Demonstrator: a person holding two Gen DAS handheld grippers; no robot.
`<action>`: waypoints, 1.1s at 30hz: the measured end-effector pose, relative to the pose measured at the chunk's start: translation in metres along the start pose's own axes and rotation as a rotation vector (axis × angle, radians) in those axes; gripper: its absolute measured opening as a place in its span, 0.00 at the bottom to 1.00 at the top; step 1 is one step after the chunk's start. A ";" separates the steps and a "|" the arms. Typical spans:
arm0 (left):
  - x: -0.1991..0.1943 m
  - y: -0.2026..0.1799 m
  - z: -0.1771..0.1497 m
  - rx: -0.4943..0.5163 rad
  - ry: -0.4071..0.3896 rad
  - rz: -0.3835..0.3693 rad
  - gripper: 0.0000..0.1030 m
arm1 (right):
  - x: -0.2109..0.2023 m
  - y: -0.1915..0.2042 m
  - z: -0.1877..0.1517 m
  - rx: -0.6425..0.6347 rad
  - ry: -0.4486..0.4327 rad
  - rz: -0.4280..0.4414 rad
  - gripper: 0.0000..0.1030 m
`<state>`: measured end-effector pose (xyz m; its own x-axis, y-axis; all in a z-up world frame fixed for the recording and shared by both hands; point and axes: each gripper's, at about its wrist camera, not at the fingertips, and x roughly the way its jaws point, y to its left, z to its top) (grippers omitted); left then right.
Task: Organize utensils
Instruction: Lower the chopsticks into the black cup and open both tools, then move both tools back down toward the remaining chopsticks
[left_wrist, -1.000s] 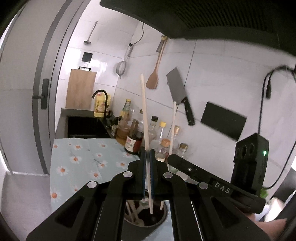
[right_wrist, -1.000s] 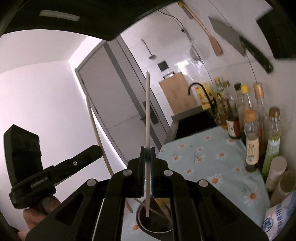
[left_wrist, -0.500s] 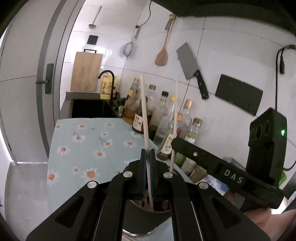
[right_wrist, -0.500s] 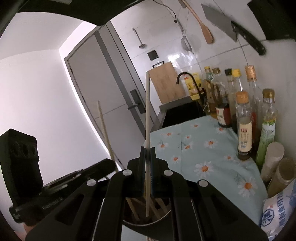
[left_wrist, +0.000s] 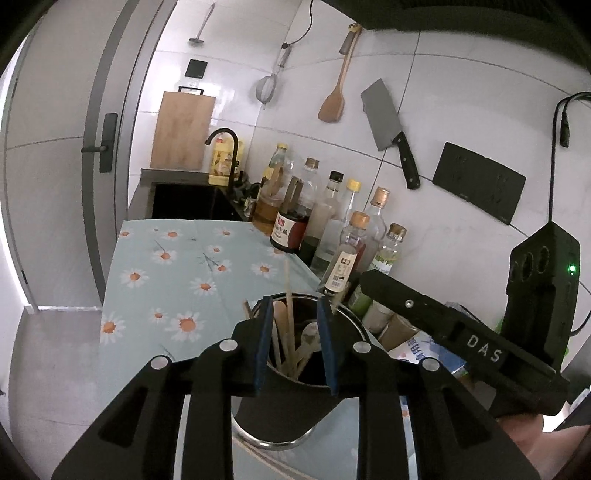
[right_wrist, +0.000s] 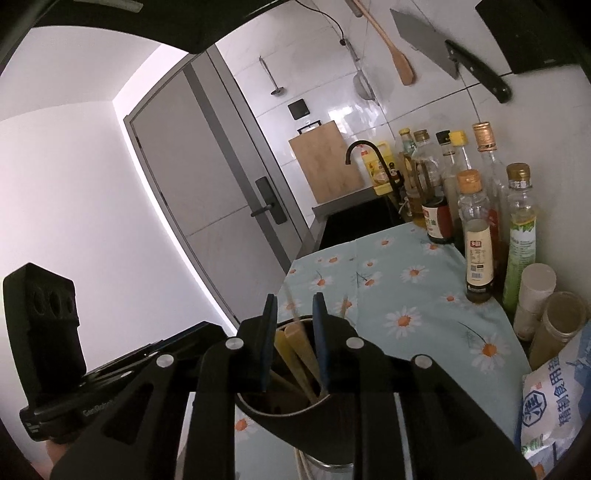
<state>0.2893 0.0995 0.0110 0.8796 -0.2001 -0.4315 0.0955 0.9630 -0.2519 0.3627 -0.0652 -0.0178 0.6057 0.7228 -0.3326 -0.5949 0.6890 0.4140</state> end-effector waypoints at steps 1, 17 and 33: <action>-0.004 -0.001 -0.001 -0.002 -0.004 0.002 0.23 | -0.002 0.000 0.000 0.002 -0.002 -0.001 0.24; -0.053 0.010 -0.023 -0.106 0.026 0.031 0.23 | -0.043 0.019 -0.005 -0.132 0.125 0.036 0.29; -0.079 0.019 -0.082 -0.267 0.115 0.178 0.23 | -0.028 0.020 -0.056 -0.354 0.494 0.044 0.33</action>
<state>0.1836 0.1191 -0.0312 0.8118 -0.0664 -0.5802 -0.1941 0.9063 -0.3754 0.3041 -0.0688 -0.0477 0.3101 0.6319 -0.7103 -0.8048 0.5722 0.1576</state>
